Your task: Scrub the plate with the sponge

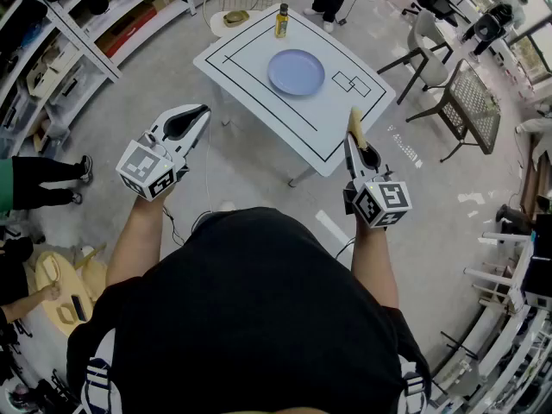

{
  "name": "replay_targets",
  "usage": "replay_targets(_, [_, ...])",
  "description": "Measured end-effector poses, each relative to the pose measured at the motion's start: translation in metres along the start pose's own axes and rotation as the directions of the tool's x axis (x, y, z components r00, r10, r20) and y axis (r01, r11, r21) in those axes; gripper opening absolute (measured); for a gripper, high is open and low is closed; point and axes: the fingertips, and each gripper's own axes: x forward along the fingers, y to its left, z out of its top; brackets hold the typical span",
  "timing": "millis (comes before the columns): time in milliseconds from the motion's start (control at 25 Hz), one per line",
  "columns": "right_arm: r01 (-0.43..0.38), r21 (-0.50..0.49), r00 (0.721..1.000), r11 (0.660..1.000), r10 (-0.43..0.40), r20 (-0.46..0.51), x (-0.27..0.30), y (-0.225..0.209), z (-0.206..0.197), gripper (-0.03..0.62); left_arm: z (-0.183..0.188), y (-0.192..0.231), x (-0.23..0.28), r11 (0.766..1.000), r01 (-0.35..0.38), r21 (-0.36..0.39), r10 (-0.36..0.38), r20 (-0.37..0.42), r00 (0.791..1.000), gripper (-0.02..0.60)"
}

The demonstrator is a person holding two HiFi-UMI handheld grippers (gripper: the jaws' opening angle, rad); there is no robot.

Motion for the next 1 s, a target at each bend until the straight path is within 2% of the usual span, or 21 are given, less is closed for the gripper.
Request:
replay_targets(240, [0.004,-0.004,1.000,1.000,-0.004,0.001,-0.016,-0.007,0.000,0.026,0.001,-0.019,0.000,1.000,0.008,-0.001,-0.008,-0.018,1.000,0.021])
replay_targets(520, [0.002,0.026,1.000,1.000,-0.002,0.013,-0.017,-0.016,-0.002,0.028,-0.002,-0.022,0.004,1.000,0.012,-0.016,-0.013,-0.037,0.999,0.021])
replay_targets(1000, [0.020,0.046,1.000,0.999,-0.019,-0.025,0.015,-0.020,-0.008,0.028,-0.018,0.006,0.027,0.998,0.060,-0.036,-0.063,-0.064,0.996,0.021])
